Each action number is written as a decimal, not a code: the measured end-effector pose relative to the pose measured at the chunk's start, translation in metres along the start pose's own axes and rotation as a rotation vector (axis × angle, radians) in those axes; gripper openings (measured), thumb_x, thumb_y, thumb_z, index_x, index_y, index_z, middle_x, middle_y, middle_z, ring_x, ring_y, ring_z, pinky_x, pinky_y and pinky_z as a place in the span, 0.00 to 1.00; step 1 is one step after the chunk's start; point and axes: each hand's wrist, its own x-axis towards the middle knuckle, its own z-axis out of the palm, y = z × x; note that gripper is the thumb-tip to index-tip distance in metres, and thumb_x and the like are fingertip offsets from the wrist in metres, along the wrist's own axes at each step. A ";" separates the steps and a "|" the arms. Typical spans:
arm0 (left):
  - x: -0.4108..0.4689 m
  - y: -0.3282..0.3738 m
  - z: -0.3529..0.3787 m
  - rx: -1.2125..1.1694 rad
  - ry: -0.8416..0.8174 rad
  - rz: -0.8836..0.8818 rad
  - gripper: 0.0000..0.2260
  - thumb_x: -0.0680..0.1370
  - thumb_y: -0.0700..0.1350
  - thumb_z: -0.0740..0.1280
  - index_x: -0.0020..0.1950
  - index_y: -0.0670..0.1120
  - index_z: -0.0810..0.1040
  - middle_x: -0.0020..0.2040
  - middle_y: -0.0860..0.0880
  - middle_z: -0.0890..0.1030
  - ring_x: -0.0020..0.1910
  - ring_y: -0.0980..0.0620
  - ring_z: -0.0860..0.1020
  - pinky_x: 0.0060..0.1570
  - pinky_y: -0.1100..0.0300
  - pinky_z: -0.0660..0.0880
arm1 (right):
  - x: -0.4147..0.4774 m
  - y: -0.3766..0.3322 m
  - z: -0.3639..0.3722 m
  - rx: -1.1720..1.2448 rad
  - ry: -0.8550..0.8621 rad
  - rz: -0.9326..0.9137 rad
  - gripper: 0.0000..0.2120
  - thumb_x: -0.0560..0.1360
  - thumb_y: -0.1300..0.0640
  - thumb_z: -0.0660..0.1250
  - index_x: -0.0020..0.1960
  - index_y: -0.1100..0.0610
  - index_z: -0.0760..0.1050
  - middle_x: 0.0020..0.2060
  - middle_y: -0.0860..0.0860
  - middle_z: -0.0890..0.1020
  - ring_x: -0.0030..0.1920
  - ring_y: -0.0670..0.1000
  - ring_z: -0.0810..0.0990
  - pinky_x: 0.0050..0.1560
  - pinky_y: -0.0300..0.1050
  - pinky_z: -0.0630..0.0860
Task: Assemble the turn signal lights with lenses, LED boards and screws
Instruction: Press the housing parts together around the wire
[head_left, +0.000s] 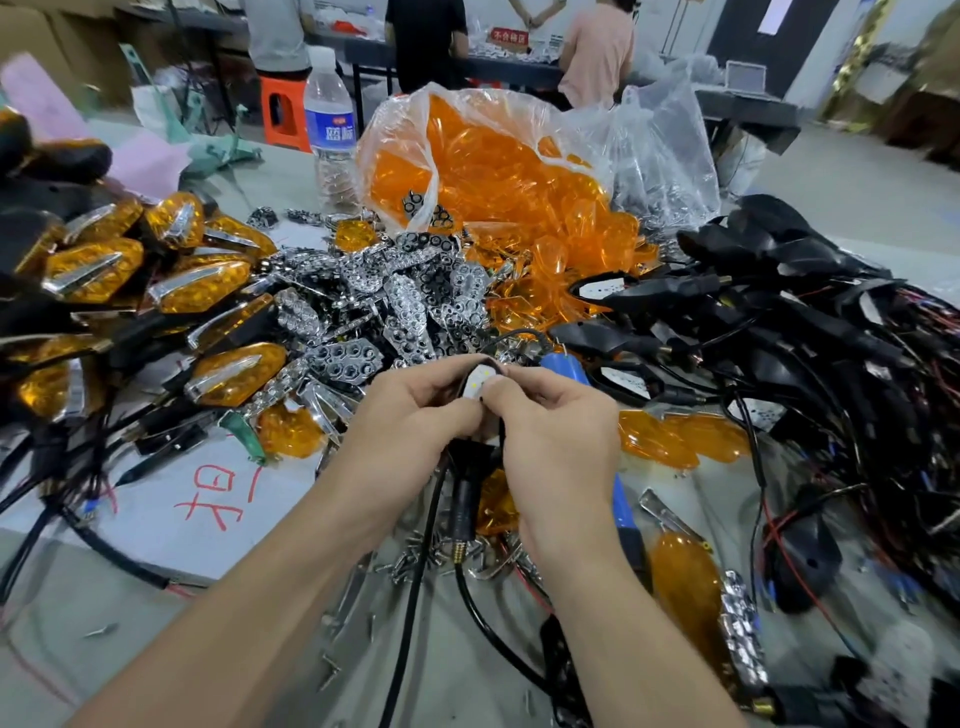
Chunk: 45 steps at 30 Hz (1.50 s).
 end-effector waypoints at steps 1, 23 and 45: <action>0.000 -0.001 0.000 0.028 0.002 0.016 0.17 0.71 0.37 0.65 0.55 0.46 0.86 0.45 0.42 0.84 0.45 0.48 0.78 0.49 0.51 0.74 | -0.001 0.000 0.001 -0.015 0.012 -0.014 0.09 0.66 0.52 0.71 0.41 0.37 0.85 0.33 0.43 0.86 0.35 0.45 0.85 0.38 0.42 0.81; 0.026 -0.009 -0.031 -0.237 0.368 -0.180 0.19 0.80 0.31 0.63 0.40 0.47 0.89 0.40 0.43 0.86 0.39 0.44 0.84 0.40 0.51 0.84 | 0.079 -0.021 0.003 -1.264 -0.329 -0.320 0.21 0.70 0.76 0.65 0.52 0.51 0.79 0.36 0.50 0.79 0.35 0.50 0.78 0.30 0.42 0.70; 0.021 -0.014 -0.017 -0.123 0.391 -0.247 0.15 0.78 0.40 0.70 0.64 0.48 0.84 0.56 0.45 0.87 0.57 0.40 0.84 0.56 0.33 0.80 | 0.024 -0.027 -0.018 -0.134 0.089 -0.089 0.15 0.73 0.64 0.76 0.55 0.48 0.86 0.40 0.46 0.88 0.39 0.45 0.86 0.43 0.42 0.85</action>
